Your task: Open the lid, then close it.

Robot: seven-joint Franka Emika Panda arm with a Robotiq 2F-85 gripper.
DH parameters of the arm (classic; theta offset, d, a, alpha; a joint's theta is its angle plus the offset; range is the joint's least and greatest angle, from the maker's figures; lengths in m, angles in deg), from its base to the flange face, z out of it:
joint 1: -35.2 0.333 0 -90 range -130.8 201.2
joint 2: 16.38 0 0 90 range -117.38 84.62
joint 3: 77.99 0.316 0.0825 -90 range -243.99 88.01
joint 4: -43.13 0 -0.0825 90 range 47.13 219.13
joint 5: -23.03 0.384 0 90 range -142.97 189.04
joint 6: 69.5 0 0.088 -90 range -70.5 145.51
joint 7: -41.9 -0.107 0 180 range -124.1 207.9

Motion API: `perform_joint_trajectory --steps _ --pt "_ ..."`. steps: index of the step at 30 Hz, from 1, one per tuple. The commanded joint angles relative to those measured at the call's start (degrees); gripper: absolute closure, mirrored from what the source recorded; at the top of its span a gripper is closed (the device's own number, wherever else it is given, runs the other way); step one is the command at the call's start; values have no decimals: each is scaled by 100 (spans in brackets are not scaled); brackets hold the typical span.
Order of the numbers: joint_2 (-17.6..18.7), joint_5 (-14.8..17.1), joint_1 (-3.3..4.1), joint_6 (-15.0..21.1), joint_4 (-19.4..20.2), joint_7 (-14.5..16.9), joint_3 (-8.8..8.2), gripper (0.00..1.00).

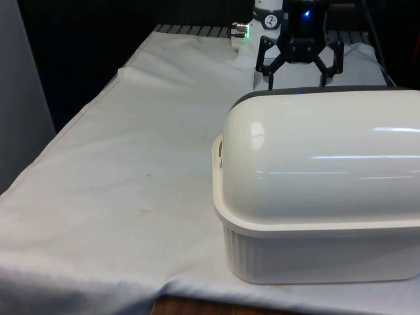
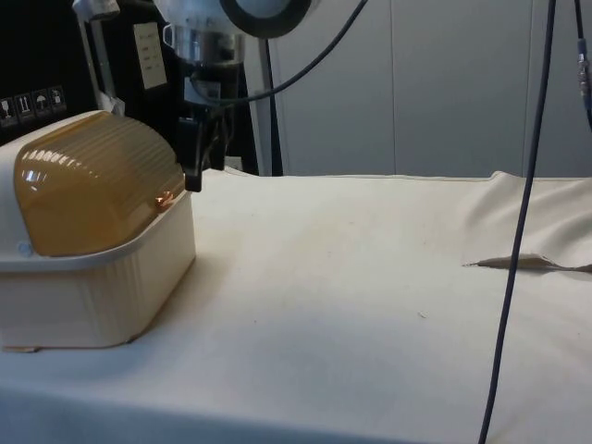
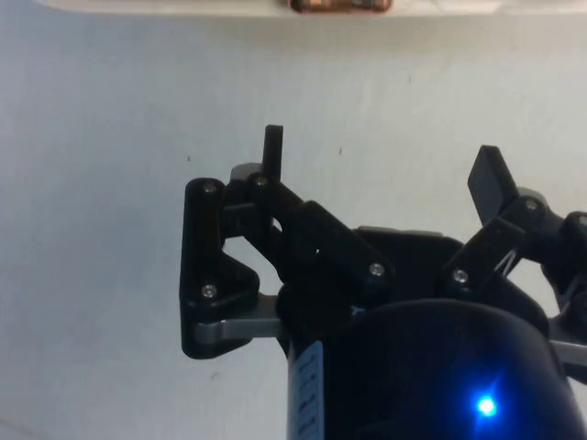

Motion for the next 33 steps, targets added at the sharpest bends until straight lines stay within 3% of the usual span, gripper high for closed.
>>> perform_joint_trajectory --steps 1,22,33 --pt "57 -23 17 166 11 -23 0 0" --pt "533 40 -17 1094 -126 57 97 0" --pt "539 0 11 1066 -138 11 69 0"
